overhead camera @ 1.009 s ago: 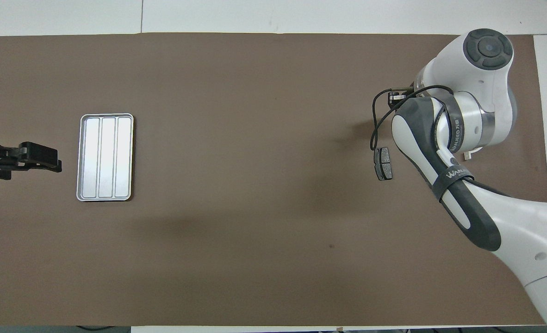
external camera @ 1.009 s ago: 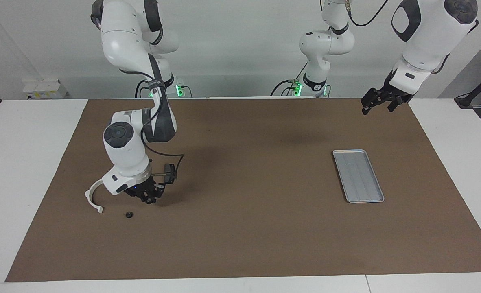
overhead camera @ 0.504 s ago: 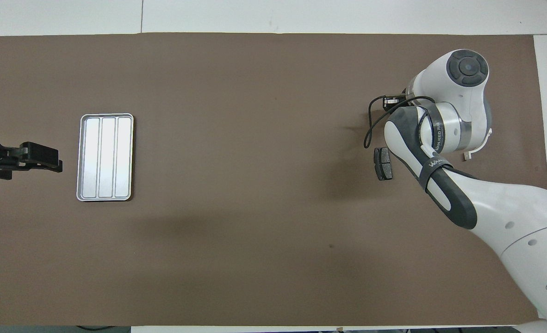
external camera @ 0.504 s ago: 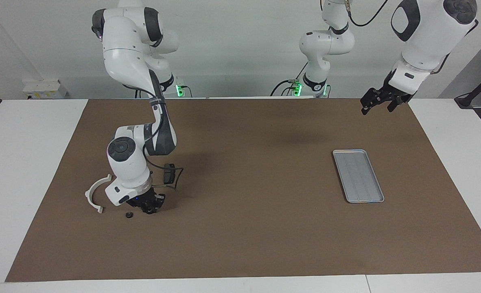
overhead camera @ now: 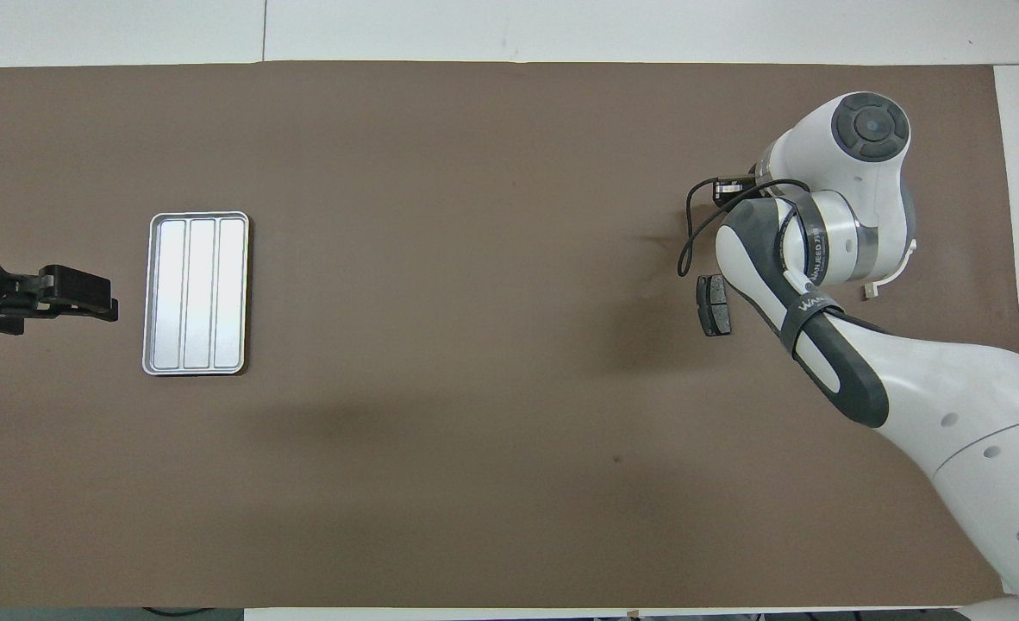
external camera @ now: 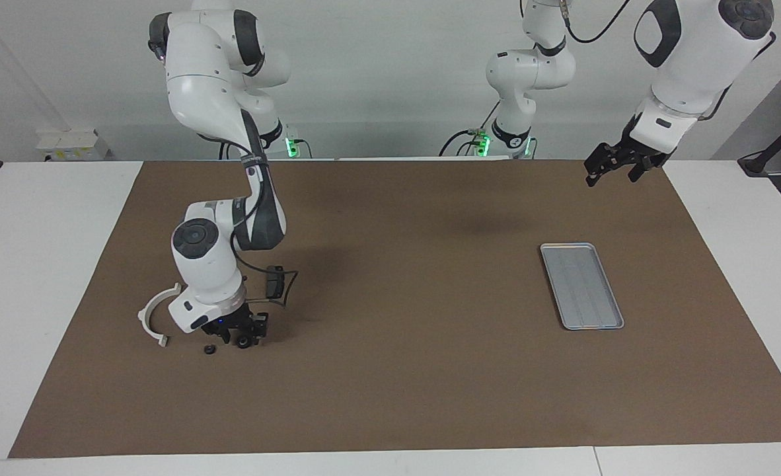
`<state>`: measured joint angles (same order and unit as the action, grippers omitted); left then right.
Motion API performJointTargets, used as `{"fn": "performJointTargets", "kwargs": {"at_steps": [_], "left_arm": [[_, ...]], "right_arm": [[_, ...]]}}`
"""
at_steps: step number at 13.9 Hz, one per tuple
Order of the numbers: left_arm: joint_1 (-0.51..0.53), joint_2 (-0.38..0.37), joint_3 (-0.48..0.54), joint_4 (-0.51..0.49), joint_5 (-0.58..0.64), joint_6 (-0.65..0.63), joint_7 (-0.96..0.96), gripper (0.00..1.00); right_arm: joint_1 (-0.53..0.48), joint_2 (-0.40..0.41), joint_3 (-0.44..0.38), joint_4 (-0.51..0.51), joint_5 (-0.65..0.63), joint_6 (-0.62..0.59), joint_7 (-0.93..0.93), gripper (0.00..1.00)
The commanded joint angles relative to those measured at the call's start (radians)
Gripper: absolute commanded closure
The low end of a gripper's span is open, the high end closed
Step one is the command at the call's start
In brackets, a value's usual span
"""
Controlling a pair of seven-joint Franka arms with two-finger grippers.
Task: Place bearing gear from tray to pile
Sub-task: 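Carry the bearing with the right gripper beside the first bearing and release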
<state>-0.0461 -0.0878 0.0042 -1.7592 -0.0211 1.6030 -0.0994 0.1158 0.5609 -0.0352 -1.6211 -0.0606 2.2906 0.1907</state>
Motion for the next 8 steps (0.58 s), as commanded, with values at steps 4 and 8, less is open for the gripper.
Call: {"fn": "performJointTargets", "kwargs": {"at_steps": [4,8], "left_arm": [[-0.006,-0.016,0.003,-0.011,0.004,0.002,0.007,0.0],[-0.008,-0.016,0.003,-0.013,0.004,0.006,0.007,0.0]], "right_arm": [[-0.011,-0.072,0.011,-0.01,0.013,-0.046,-0.027,0.0],[-0.027,-0.096,0.012,-0.003,0.013,-0.078,-0.03,0.0]]}}
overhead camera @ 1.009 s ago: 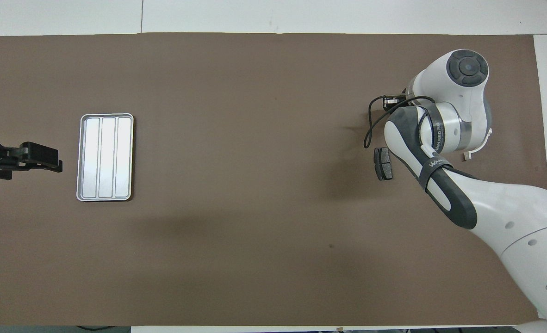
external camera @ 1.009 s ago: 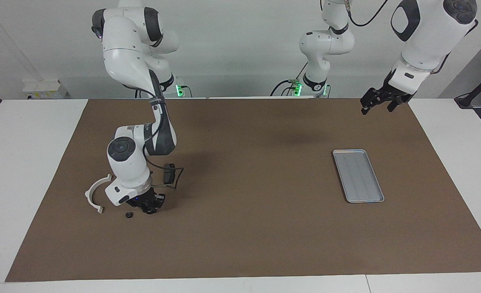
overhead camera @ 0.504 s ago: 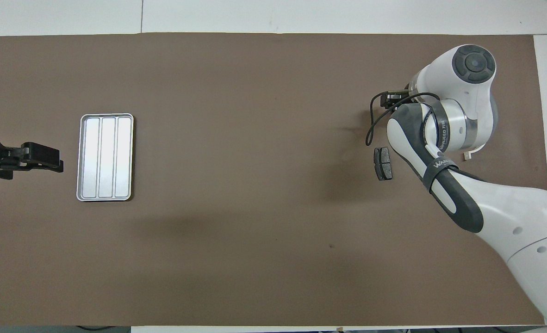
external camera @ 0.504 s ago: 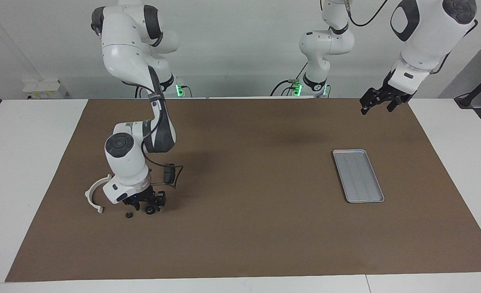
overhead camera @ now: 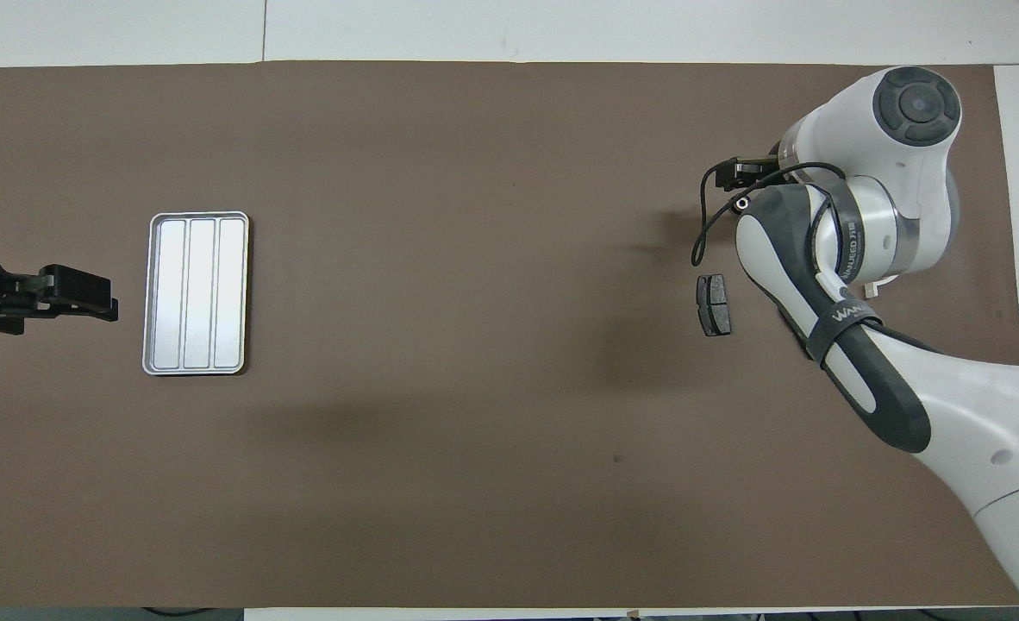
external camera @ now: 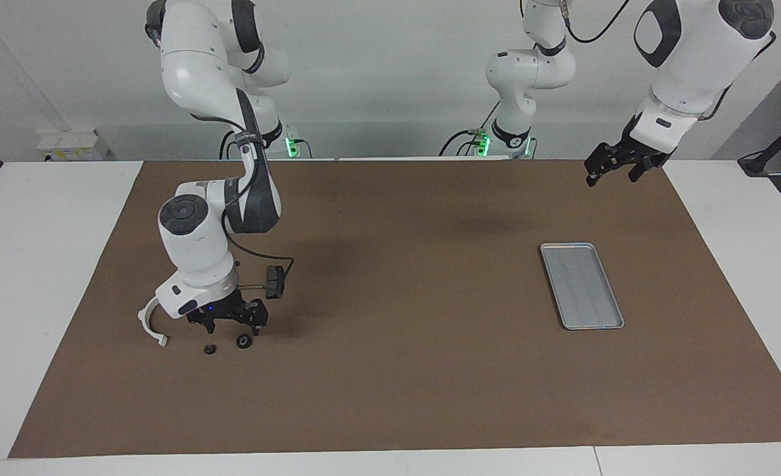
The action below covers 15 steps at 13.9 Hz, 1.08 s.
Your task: Place bearing gear from tray to pile
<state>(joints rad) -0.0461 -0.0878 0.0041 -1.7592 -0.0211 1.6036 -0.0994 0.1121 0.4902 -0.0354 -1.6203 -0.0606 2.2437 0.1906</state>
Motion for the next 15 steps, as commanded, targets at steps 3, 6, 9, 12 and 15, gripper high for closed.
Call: {"fn": "performJointTargets", "kwargs": {"at_steps": [3,6,9,12,15], "left_arm": [[-0.008,-0.016,0.004,-0.011,0.004,0.007,0.007,0.0],[-0.008,-0.016,0.004,-0.011,0.004,0.007,0.007,0.0],[-0.008,-0.016,0.002,-0.011,0.004,0.009,0.007,0.0],[-0.006,-0.016,0.0,-0.01,0.004,0.009,0.007,0.0],[-0.006,-0.016,0.0,-0.01,0.004,0.009,0.007,0.0]], "right_arm": [[-0.035,-0.132,0.012,-0.009,0.015,-0.178,-0.031,0.0],[-0.038,-0.306,0.014,-0.013,0.016,-0.41,-0.031,0.0],[-0.037,-0.477,0.014,-0.045,0.018,-0.571,-0.031,0.0],[-0.035,-0.565,0.022,-0.056,0.025,-0.656,-0.031,0.0],[-0.046,-0.595,0.038,-0.047,0.074,-0.722,-0.028,0.0]]}}
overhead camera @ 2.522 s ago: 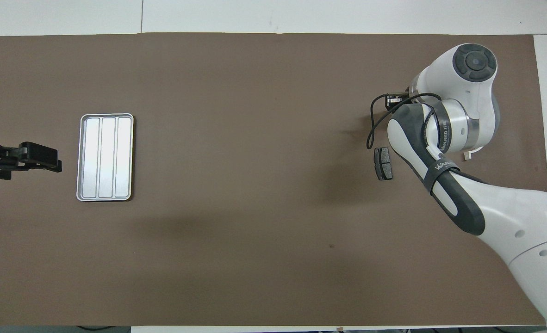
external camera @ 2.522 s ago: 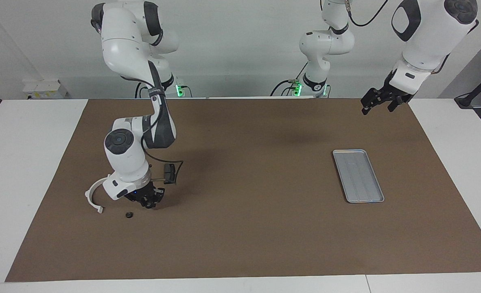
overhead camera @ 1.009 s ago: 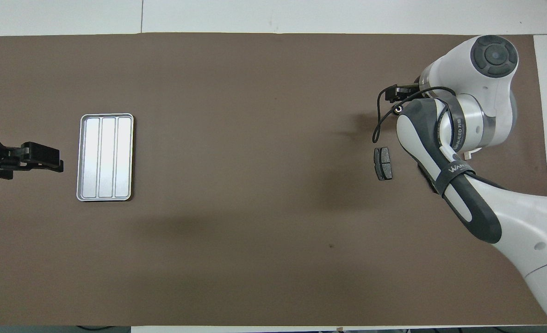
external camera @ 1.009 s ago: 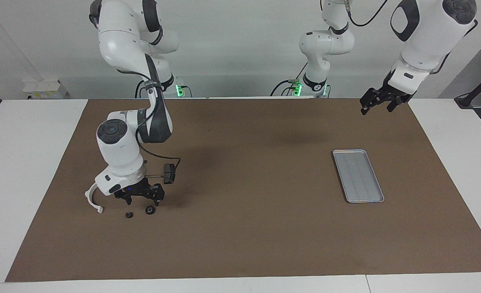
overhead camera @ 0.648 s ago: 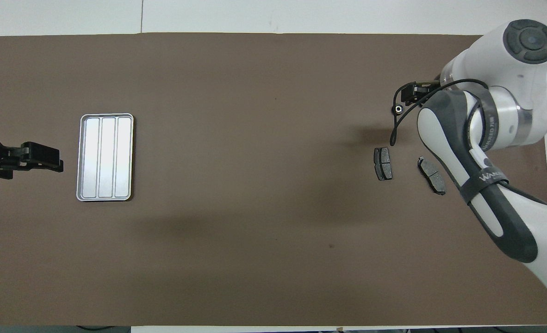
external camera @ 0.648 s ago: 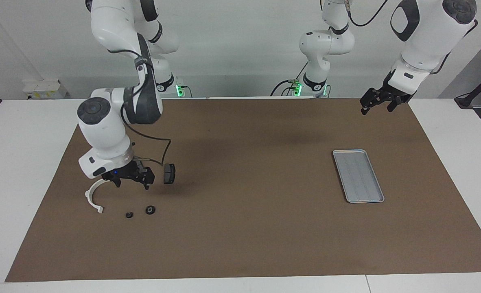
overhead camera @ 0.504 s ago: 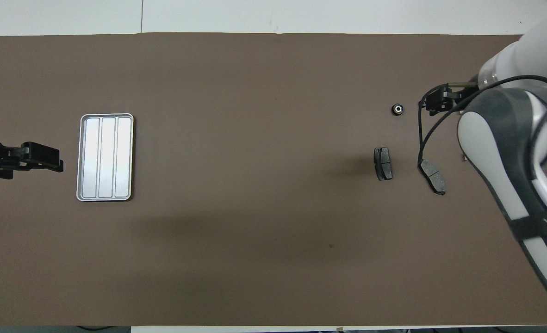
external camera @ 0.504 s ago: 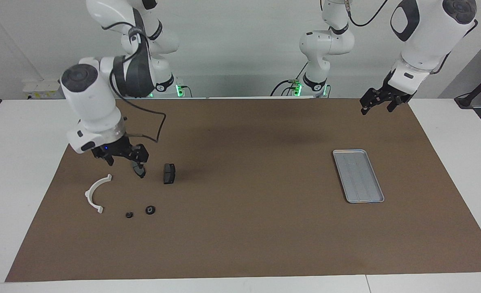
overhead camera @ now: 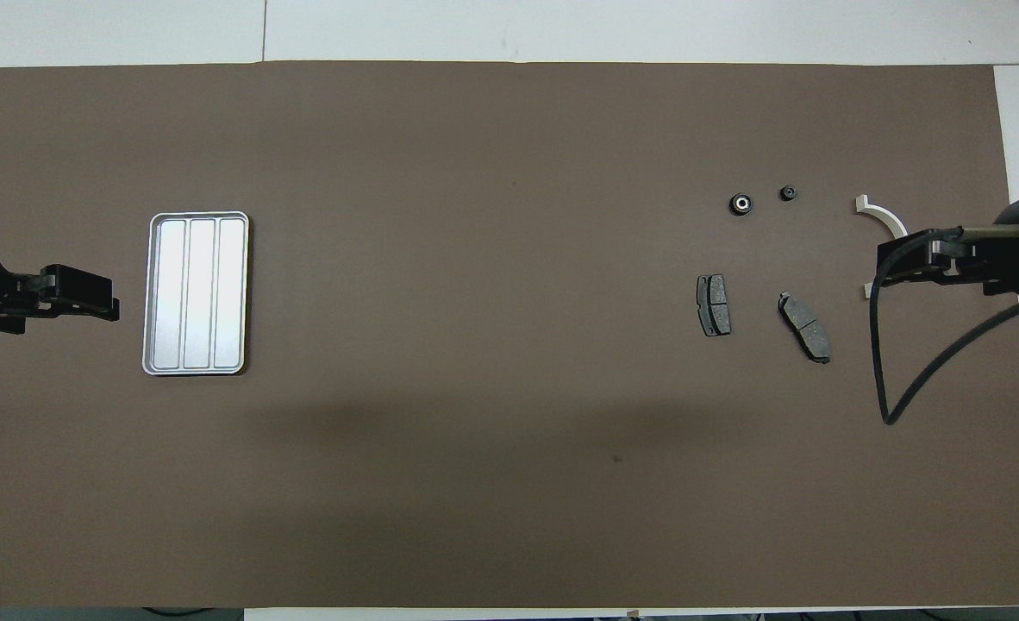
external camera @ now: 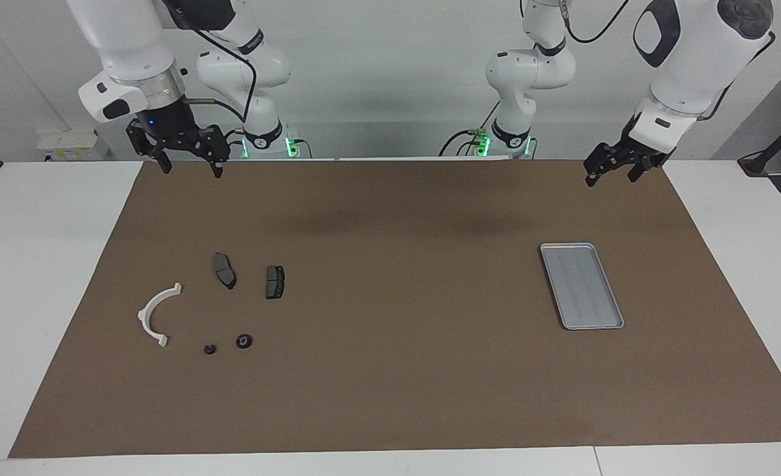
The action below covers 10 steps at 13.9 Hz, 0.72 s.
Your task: Place bearing gear from tray to pile
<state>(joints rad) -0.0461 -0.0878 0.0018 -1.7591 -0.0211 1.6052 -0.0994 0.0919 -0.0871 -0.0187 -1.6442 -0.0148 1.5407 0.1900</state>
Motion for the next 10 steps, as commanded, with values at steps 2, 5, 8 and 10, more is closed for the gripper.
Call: {"fn": "performJointTargets", "kwargs": {"at_steps": [2,5,8,10], "left_arm": [[-0.006,-0.016,0.003,-0.006,0.004,0.006,0.007,0.0],[-0.006,-0.016,0.003,-0.006,0.004,0.006,0.009,0.0],[-0.006,-0.016,0.003,-0.006,0.004,0.007,0.007,0.0],[-0.006,-0.016,0.003,-0.006,0.004,0.007,0.009,0.0]], "right_arm": [[-0.017,-0.019,0.022,-0.028,0.033,-0.03,-0.026,0.0],[-0.018,-0.017,0.022,-0.026,0.033,-0.028,-0.026,0.0],[-0.012,-0.019,0.02,-0.026,0.032,-0.028,-0.024,0.0],[-0.011,-0.019,0.023,-0.026,0.033,-0.028,-0.023,0.0]]}}
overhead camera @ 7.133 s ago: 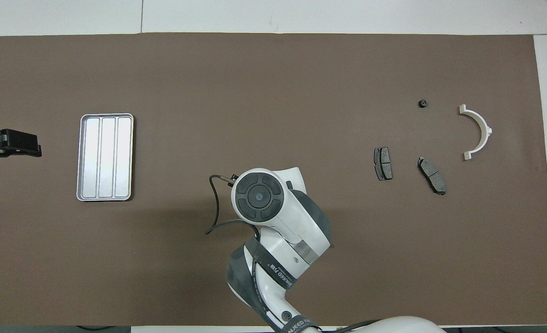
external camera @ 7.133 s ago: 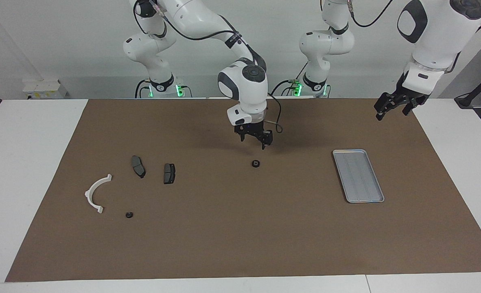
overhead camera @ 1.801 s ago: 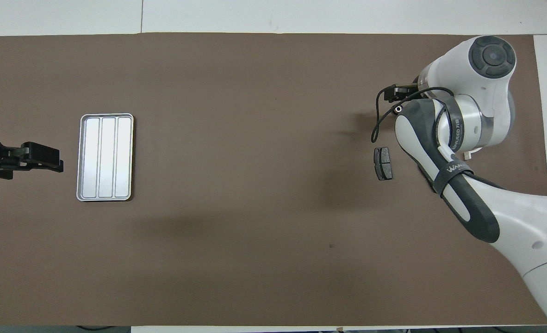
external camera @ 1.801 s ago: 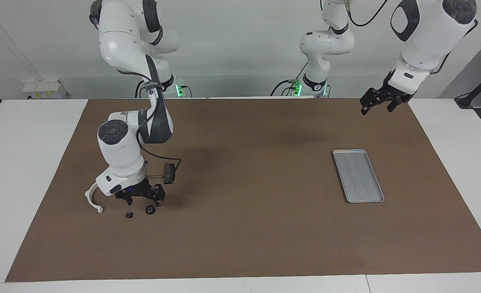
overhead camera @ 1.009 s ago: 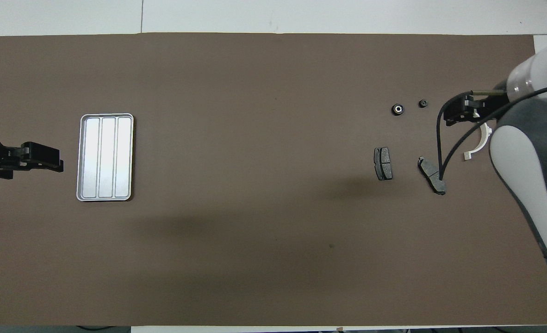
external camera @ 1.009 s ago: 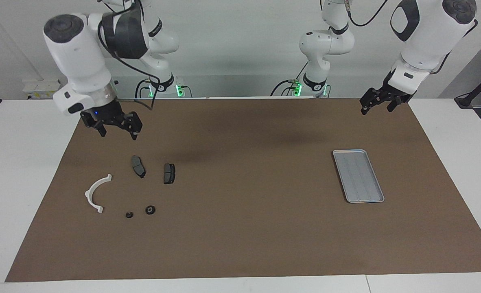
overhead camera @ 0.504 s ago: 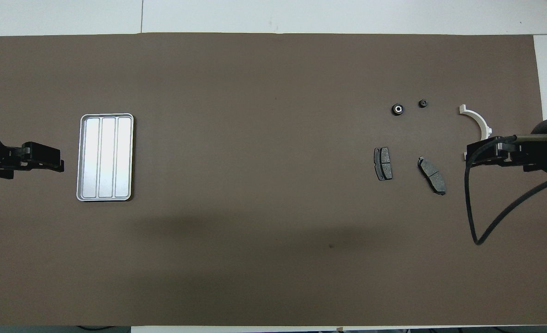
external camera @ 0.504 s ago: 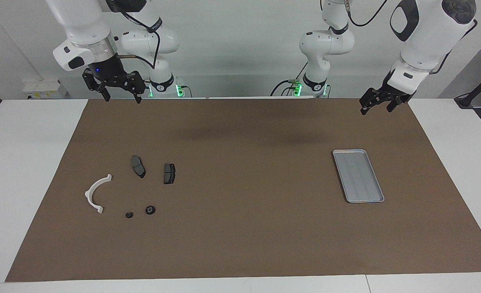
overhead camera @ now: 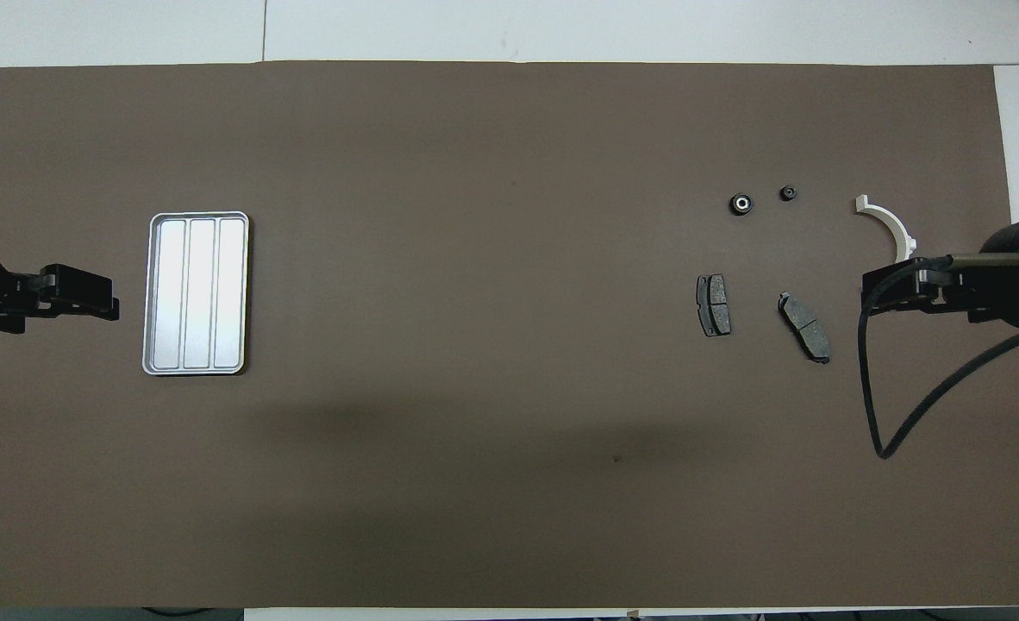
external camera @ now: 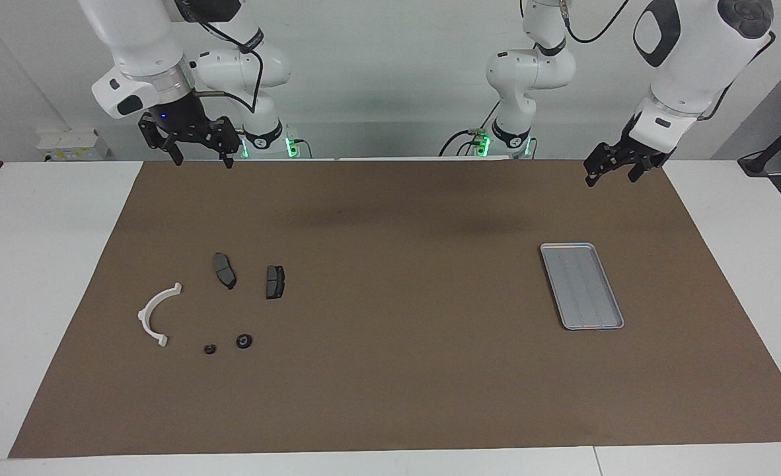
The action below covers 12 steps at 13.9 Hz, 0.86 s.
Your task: Place bearing gear from tray to pile
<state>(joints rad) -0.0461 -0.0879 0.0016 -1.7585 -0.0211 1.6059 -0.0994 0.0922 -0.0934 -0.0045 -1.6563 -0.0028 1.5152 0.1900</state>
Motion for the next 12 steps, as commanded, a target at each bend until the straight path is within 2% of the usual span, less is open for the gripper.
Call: {"fn": "performJointTargets", "kwargs": {"at_steps": [1,12], "left_arm": [[-0.006,-0.016,0.003,-0.007,0.004,0.006,0.009,0.0],[-0.006,-0.013,0.001,0.007,0.003,0.012,0.007,0.0]], "right_arm": [[-0.012,-0.012,0.009,-0.014,0.021,-0.003,-0.024,0.0],[-0.012,-0.012,0.009,-0.013,0.024,0.002,-0.024,0.0]]}}
